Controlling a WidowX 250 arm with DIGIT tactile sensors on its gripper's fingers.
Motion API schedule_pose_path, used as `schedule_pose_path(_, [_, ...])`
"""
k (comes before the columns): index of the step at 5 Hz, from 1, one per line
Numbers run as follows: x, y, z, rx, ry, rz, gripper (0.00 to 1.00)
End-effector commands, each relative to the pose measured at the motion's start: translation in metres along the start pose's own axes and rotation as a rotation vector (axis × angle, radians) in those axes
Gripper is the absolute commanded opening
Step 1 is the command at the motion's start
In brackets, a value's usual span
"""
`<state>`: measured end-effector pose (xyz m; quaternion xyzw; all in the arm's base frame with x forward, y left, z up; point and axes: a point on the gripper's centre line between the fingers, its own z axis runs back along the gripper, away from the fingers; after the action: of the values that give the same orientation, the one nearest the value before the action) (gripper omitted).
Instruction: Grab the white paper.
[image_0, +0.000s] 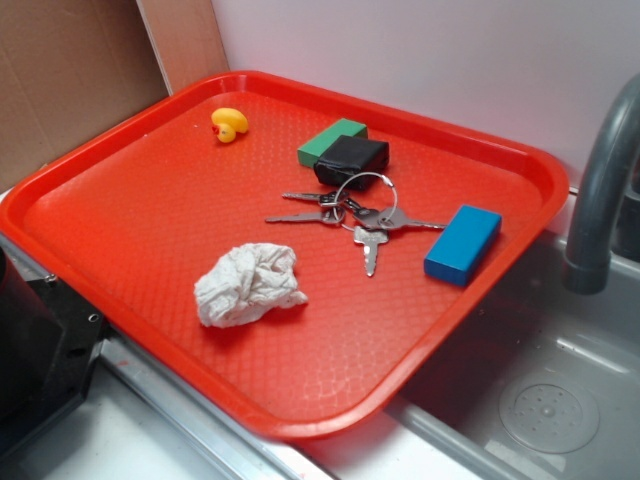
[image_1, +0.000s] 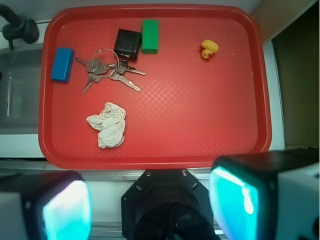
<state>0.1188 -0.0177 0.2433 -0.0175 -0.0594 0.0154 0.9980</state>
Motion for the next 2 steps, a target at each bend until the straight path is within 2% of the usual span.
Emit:
schedule_pose_path(1, [0.000, 0.000, 0.000, 0.000, 0.000, 0.000, 1.00])
schedule_pose_path(2, [0.010, -0.036, -0.053, -0.052, 0.089, 0.159, 1.00])
